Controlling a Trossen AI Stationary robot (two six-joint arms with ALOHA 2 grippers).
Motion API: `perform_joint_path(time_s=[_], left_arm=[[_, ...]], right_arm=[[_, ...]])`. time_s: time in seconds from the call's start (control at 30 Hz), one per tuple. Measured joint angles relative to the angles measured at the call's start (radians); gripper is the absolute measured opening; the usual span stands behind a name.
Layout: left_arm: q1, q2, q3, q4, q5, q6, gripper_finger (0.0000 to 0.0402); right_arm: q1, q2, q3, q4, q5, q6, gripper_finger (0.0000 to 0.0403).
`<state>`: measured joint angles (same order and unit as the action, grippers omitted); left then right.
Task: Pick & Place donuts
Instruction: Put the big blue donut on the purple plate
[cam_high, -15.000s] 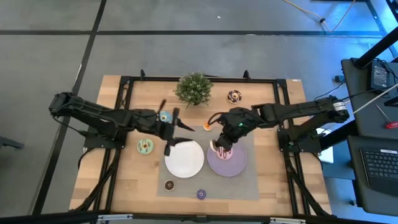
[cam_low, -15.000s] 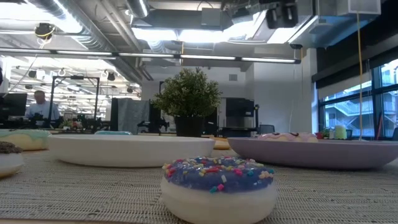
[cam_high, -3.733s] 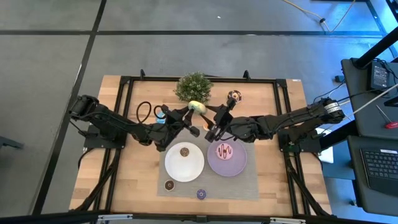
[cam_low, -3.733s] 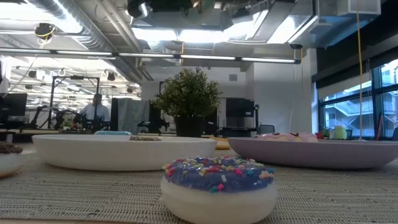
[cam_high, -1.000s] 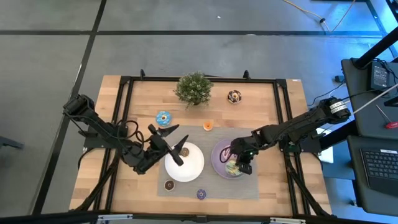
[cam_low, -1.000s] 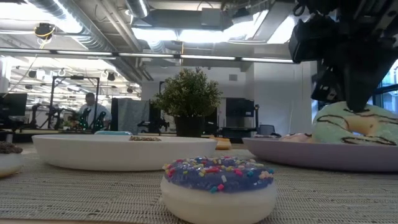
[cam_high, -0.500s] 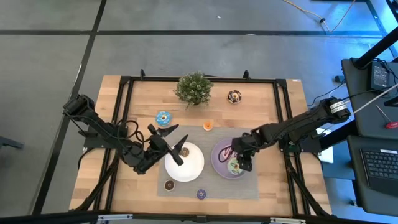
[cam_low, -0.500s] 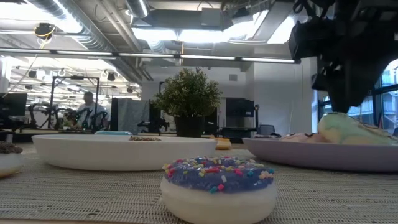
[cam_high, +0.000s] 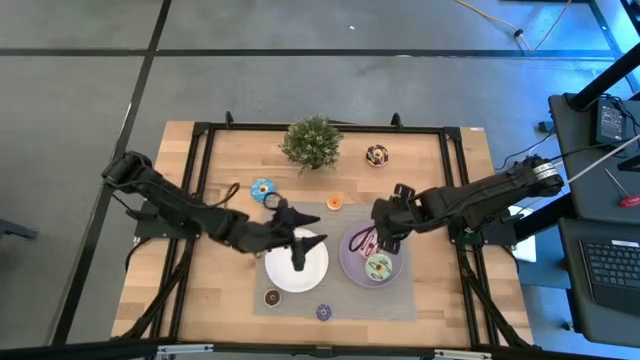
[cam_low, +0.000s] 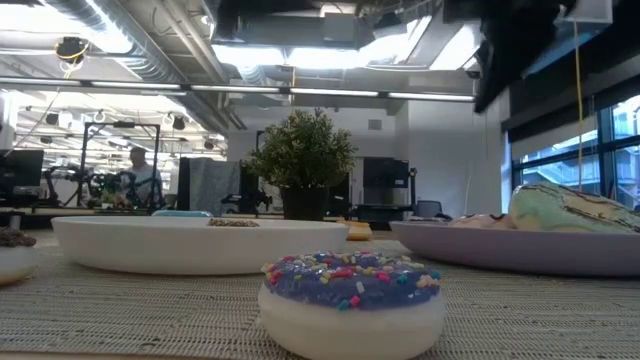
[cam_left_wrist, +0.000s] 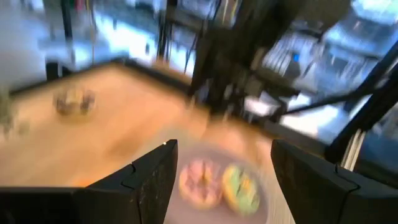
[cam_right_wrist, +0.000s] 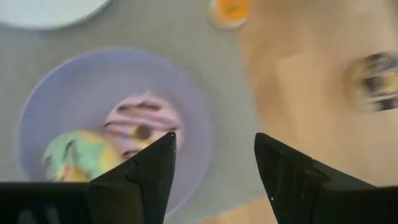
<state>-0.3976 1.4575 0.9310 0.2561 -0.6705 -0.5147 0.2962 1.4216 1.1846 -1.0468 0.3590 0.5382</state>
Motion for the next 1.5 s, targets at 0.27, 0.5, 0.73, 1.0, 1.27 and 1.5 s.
perform_joint_path(time_s=[0.27, 0.5, 0.73, 1.0, 1.27, 1.5], left_arm=[[0.173, -0.080, 0.000, -0.575, 0.380, -0.305, 0.0253], [0.308, -0.140, 0.000, -0.990, 0.313, -0.576, 0.0253], [0.379, -0.142, 0.000, -1.068, 0.296, -0.670, 0.0253], [0.563, -0.129, -0.060, -1.099, 0.368, -0.663, 0.0253], [0.697, -0.130, -0.188, -1.020, 0.423, -0.662, 0.0253], [0.757, -0.112, -0.286, -0.860, 0.467, -0.650, 0.0253]], right_arm=[[0.001, -0.027, 0.049, -0.093, -0.024, -0.027, 0.0221], [0.001, -0.056, 0.020, -0.095, -0.039, 0.008, 0.0223], [0.000, -0.057, 0.020, -0.067, -0.004, 0.010, 0.0218], [-0.010, -0.057, 0.020, -0.057, 0.051, 0.009, 0.0222], [-0.049, -0.057, 0.020, -0.054, 0.051, 0.002, 0.0222], [-0.078, -0.057, 0.020, -0.044, 0.050, -0.023, 0.0222]])
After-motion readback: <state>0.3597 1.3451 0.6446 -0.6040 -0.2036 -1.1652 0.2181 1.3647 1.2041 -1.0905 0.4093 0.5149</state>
